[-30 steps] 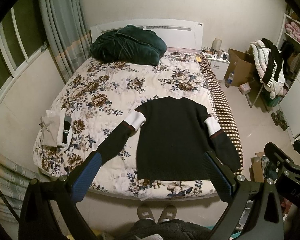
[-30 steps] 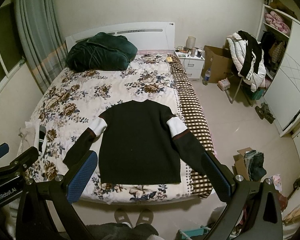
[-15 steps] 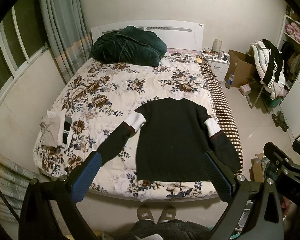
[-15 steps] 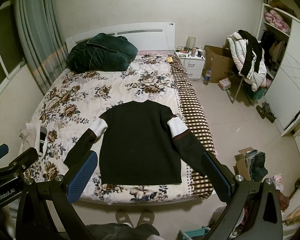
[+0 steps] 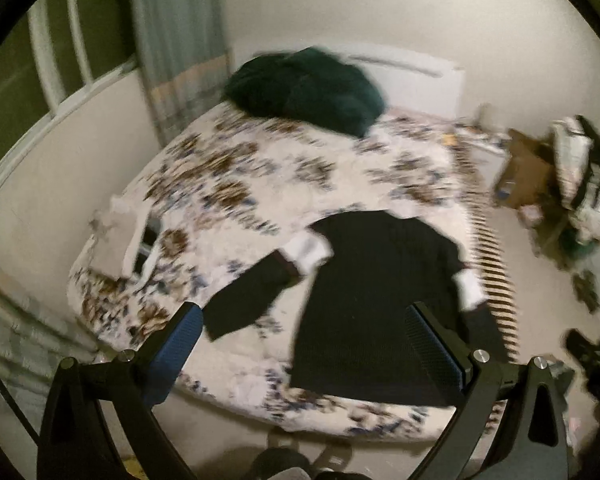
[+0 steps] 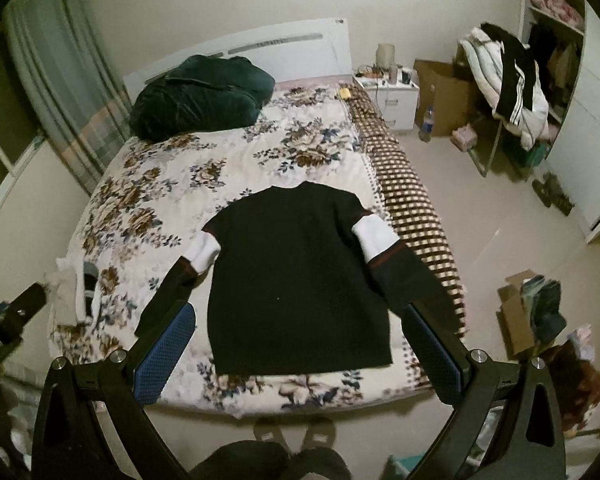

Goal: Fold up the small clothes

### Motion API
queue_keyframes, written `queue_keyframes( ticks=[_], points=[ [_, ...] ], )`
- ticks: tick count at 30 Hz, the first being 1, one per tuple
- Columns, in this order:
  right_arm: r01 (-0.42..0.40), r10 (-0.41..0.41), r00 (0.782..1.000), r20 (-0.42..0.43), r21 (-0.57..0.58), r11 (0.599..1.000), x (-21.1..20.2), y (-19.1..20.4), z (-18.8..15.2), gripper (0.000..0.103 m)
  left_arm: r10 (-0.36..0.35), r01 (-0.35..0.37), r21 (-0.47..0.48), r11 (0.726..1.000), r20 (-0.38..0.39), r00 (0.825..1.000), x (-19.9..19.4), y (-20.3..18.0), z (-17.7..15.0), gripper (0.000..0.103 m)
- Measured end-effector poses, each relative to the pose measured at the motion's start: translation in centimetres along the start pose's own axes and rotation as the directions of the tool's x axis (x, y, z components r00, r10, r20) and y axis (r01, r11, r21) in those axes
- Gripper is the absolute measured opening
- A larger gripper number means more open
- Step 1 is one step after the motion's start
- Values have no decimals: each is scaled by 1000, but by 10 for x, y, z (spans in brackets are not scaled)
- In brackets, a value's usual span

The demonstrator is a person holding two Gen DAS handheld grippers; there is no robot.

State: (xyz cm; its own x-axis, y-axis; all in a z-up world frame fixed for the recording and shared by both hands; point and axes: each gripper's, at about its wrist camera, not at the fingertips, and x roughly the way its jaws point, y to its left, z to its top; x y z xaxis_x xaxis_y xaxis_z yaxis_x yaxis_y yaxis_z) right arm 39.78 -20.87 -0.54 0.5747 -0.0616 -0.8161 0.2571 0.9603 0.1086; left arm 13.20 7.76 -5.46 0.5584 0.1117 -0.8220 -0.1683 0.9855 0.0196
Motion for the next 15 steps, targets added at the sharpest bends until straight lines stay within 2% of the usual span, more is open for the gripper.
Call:
queue_keyframes(
  ticks=[4, 8, 10, 11, 12, 13, 14, 15],
  points=[
    [55, -55, 998, -8, 18, 998, 96, 14, -7, 103, 95, -105, -93, 990, -98, 991, 96, 58, -7, 103],
    [87, -85, 993, -82, 30, 996, 204, 36, -16, 103, 166, -210, -201, 957, -214, 963, 199, 129, -28, 103],
    [109, -104, 986, -127, 29, 994, 267, 47, -26, 103, 165, -249, -267, 931, -299, 940, 262, 164, -44, 103],
    [120, -115, 981, -155, 28, 992, 295, 53, -30, 103, 158, -259, -294, 920, -326, 932, 280, 180, -56, 103],
    [131, -124, 976, -182, 27, 991, 323, 58, -37, 103, 133, -269, -345, 899, -371, 919, 316, 199, -66, 103],
    [139, -131, 972, -196, 24, 990, 351, 60, -45, 103, 127, -284, -373, 883, -393, 911, 326, 214, -79, 103],
    [151, -145, 966, -213, 16, 988, 376, 66, -51, 103, 99, -302, -427, 853, -435, 895, 357, 232, -91, 103],
    [163, -157, 960, -232, 8, 987, 403, 73, -57, 103, 76, -308, -468, 828, -451, 889, 376, 246, -99, 103]
  ],
)
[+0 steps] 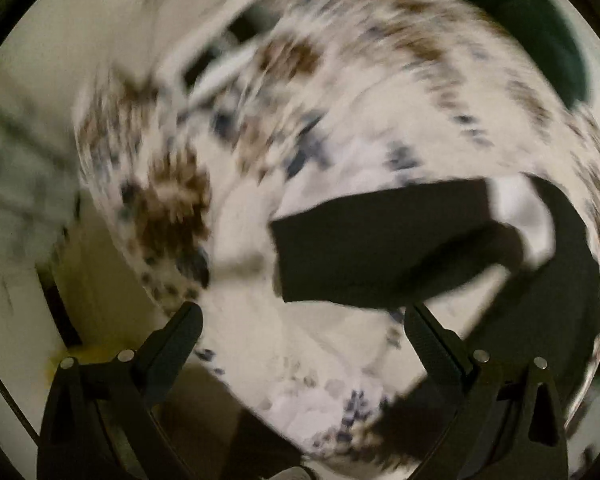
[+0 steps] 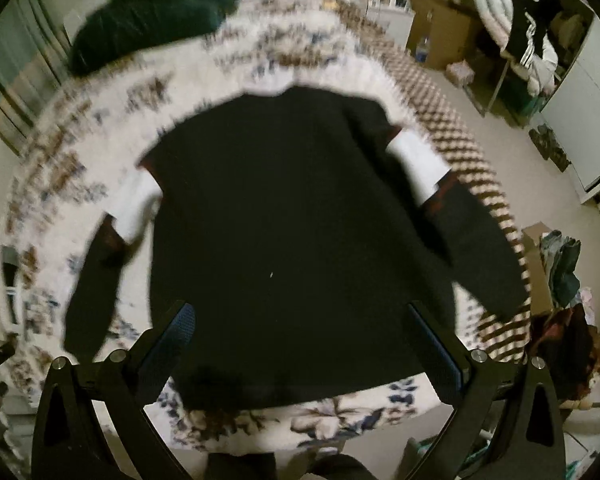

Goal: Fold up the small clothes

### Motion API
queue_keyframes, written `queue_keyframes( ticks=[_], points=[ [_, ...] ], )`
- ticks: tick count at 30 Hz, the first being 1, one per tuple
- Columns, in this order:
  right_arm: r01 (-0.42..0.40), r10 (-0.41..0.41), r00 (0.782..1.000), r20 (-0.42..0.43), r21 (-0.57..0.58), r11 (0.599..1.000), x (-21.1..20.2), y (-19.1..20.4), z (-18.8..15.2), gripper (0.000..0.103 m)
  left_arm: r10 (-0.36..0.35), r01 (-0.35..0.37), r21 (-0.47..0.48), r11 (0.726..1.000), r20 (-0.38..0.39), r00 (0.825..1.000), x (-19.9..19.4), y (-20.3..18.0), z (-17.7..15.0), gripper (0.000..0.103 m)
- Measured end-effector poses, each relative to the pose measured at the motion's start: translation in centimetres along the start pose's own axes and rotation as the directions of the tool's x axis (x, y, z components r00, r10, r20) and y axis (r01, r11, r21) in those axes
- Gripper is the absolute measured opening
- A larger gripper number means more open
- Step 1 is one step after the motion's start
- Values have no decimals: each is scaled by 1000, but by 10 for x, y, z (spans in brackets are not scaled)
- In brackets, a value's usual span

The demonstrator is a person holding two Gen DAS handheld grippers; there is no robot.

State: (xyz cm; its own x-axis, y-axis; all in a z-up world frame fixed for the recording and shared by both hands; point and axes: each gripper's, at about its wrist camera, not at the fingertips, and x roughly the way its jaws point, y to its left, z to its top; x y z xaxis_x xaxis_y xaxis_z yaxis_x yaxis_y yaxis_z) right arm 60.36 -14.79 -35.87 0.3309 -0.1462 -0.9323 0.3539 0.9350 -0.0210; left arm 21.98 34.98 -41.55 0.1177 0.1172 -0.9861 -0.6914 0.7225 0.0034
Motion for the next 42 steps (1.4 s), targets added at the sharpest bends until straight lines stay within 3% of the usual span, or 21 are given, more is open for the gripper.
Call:
queue_keyframes(
  ticks=[4, 8, 11, 12, 14, 15, 16, 19, 23, 26, 30, 34, 37, 38, 39, 40, 42],
  points=[
    [39, -41, 997, -59, -24, 999, 88, 34, -8, 103, -32, 20, -166, 986, -71, 997, 74, 34, 20, 99],
    [69, -73, 991, -111, -47, 997, 149, 64, -10, 103, -64, 37, -218, 975, -117, 991, 130, 42, 26, 91],
    [97, -108, 984, -142, -79, 992, 187, 86, -14, 103, -131, 104, -197, 975, -129, 983, 145, 31, 14, 62],
    [100, -112, 982, -153, -85, 991, 191, 88, -15, 103, -155, 137, -167, 976, -103, 983, 142, 23, 7, 40],
    [111, -126, 979, -163, -95, 989, 207, 97, -16, 103, -124, 116, -116, 986, -62, 990, 133, 15, -1, 18],
    [112, -127, 977, -169, -97, 989, 210, 99, -16, 103, -139, 135, -111, 985, -34, 990, 126, 16, -6, 10],
    [111, -126, 977, -172, -94, 989, 216, 103, -16, 103, -141, 137, -113, 984, -23, 990, 121, 17, -8, 9],
    [117, -132, 975, -179, -92, 989, 226, 111, -16, 103, -176, 179, -126, 976, 35, 984, 98, 30, -9, 8],
    [117, -131, 975, -181, -89, 989, 229, 115, -20, 103, -205, 213, -61, 975, 126, 971, 64, 39, 8, 8],
    [118, -130, 975, -181, -80, 990, 228, 113, -21, 103, -187, 188, 16, 982, 188, 964, 50, 42, 24, 8],
    [111, -122, 976, -182, -69, 991, 222, 102, -16, 103, -165, 159, 48, 986, 191, 968, 72, 43, 61, 9],
    [97, -104, 980, -172, -46, 994, 217, 95, -14, 103, -138, 136, 27, 990, 116, 984, 109, 37, 100, 13],
    [66, -69, 984, -166, -23, 998, 208, 84, -16, 103, -136, 133, 28, 991, 165, 977, 85, 32, 91, 16],
    [51, -53, 985, -163, -16, 999, 205, 74, -14, 103, -128, 122, 44, 992, 201, 971, 70, 32, 86, 19],
    [37, -37, 987, -158, -8, 999, 201, 65, -15, 103, -105, 93, 60, 994, 243, 964, 53, 27, 76, 36],
    [26, -26, 988, -154, 2, 1000, 197, 56, -16, 103, -99, 81, 76, 994, 268, 958, 39, 24, 68, 64],
    [3, 1, 989, -148, 30, 1000, 188, 32, -22, 103, -133, 99, 117, 988, 325, 936, 7, 8, 37, 82]
  ],
)
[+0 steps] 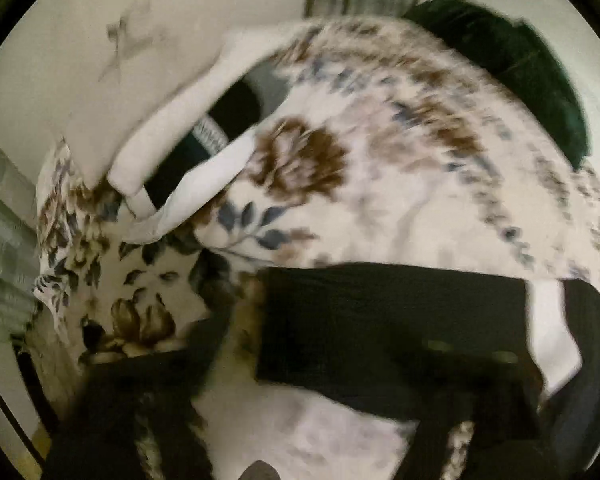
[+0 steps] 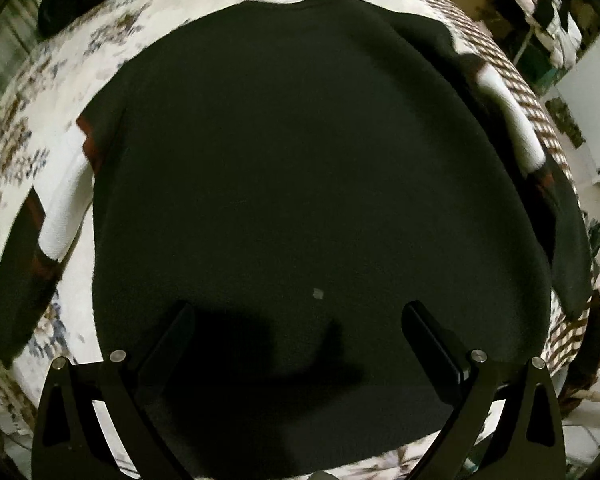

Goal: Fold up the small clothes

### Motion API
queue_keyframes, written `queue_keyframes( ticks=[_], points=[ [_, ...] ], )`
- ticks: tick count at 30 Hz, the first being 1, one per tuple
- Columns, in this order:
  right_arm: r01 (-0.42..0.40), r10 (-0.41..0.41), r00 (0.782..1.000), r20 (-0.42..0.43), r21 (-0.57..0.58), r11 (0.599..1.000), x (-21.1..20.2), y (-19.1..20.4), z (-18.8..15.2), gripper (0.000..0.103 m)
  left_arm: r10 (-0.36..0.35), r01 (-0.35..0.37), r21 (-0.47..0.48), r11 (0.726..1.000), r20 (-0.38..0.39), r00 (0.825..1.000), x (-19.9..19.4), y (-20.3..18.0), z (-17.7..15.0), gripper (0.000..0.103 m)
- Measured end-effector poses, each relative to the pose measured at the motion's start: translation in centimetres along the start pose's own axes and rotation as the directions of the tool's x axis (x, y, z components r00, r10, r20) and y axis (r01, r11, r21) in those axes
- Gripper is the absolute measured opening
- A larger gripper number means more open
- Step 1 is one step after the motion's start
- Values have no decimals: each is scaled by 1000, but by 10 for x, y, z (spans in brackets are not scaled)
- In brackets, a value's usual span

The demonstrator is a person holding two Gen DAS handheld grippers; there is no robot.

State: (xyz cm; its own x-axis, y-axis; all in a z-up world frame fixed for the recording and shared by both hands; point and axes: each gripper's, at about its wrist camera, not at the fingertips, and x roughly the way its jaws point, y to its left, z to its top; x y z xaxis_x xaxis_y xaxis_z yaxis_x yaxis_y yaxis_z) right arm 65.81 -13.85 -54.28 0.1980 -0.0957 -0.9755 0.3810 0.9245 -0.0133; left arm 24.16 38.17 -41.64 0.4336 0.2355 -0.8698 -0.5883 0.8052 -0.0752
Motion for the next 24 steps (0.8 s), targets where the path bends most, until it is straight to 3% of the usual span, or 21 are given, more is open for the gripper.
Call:
queue_keyframes(
  ticks=[2, 6, 9, 13, 18, 21, 24],
  points=[
    [-16, 16, 1000, 2, 28, 999, -6, -33, -6, 103, -41, 41, 49, 998, -7, 999, -15, -25, -8, 82],
    [-26, 26, 1000, -3, 64, 998, -9, -99, -22, 103, -126, 156, 212, 965, -149, 981, -35, -101, -93, 82],
    [-8, 9, 1000, -15, 81, 997, -7, -157, -36, 103, -132, 223, 299, 928, -295, 946, -31, -155, -174, 82],
    [16, -12, 999, -37, 114, 993, 0, -236, -58, 103, -85, 240, 400, 885, -369, 925, -19, -201, -250, 82],
    [41, -28, 995, -94, 146, 988, 28, -314, -76, 103, -37, 233, 413, 881, -430, 902, 15, -223, -284, 82],
    [7, 22, 989, -147, 193, 981, 56, -343, -79, 103, -27, 226, 424, 877, -427, 904, 32, -227, -284, 79],
    [-51, 98, 980, -173, 257, 965, 76, -363, -87, 98, -62, 248, 445, 861, -393, 918, 35, -233, -278, 21]
  ],
)
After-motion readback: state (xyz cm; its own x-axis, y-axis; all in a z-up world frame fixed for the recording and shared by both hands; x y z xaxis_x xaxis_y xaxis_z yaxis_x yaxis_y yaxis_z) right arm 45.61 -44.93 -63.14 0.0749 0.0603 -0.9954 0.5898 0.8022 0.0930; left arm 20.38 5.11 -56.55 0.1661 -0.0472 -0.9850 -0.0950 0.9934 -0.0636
